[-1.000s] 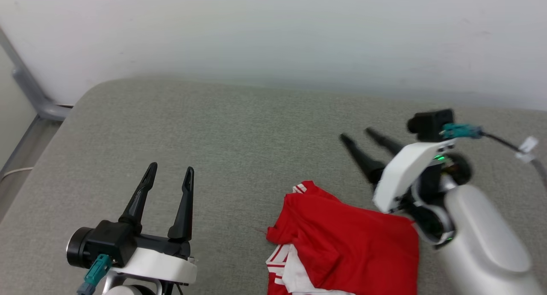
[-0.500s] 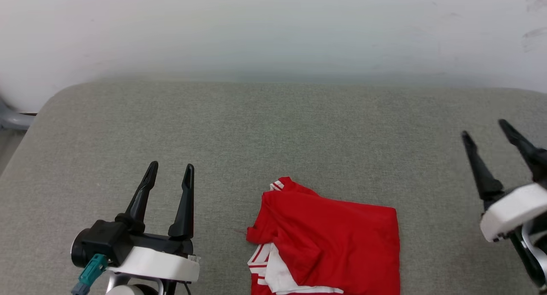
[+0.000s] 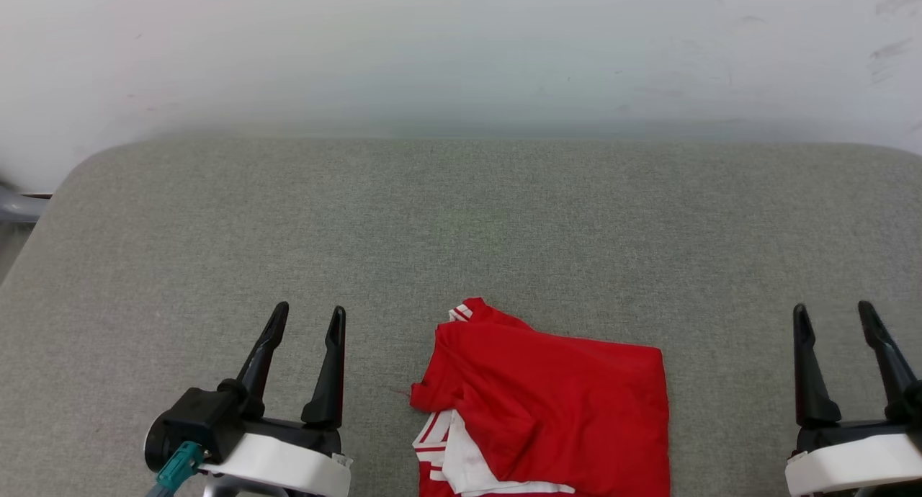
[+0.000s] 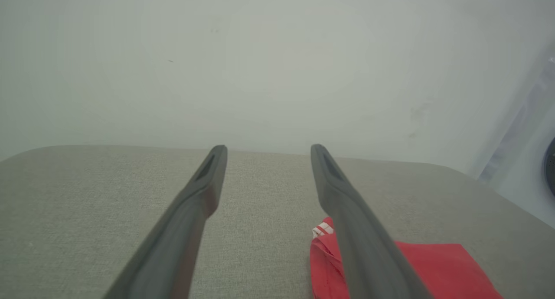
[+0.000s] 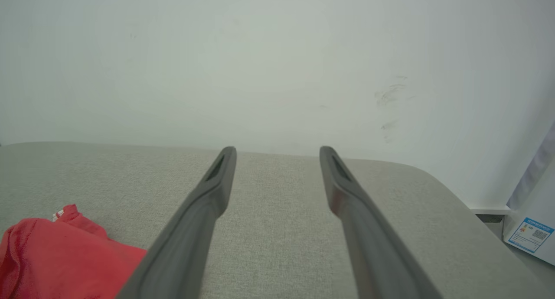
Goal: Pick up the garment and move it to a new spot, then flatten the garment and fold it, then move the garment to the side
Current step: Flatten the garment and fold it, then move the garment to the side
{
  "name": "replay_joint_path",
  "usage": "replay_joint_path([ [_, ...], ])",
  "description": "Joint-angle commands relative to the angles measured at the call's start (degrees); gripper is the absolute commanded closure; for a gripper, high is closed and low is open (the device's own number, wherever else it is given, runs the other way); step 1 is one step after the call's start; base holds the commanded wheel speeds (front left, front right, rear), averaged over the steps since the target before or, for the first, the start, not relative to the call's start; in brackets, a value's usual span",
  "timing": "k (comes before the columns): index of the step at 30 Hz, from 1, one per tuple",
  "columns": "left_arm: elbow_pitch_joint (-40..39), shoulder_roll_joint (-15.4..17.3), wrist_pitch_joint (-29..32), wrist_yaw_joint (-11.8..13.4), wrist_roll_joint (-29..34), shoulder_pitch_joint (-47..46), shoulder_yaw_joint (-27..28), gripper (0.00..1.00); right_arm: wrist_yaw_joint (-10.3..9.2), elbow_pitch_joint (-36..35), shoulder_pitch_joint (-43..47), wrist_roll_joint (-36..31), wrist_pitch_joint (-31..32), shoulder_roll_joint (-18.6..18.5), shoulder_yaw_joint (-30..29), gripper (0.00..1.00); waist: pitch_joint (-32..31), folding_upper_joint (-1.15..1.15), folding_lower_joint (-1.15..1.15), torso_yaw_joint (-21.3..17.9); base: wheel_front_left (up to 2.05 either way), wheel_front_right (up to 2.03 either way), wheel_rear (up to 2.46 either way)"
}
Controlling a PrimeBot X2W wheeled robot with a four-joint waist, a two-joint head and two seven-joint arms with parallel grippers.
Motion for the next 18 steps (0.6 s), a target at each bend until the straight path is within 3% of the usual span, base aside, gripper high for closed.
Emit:
replay_joint_path([
  [1, 0.4, 0.2, -0.1, 0.0, -0.1, 0.6, -0.2, 0.00, -0.07, 0.3, 0.5, -0.4, -0.5, 0.4, 0.0, 0.00, -0.1, 0.00, 0.00, 0.0, 0.00, 0.00, 0.00],
  [18, 2.6, 0.9, -0.1, 0.0, -0.7, 0.0, -1.7, 0.00, -0.07, 2.3, -0.8, -0.2, 0.0, 1.2, 1.0, 0.00, -0.6, 0.00, 0.00, 0.6, 0.00, 0.00, 0.00],
])
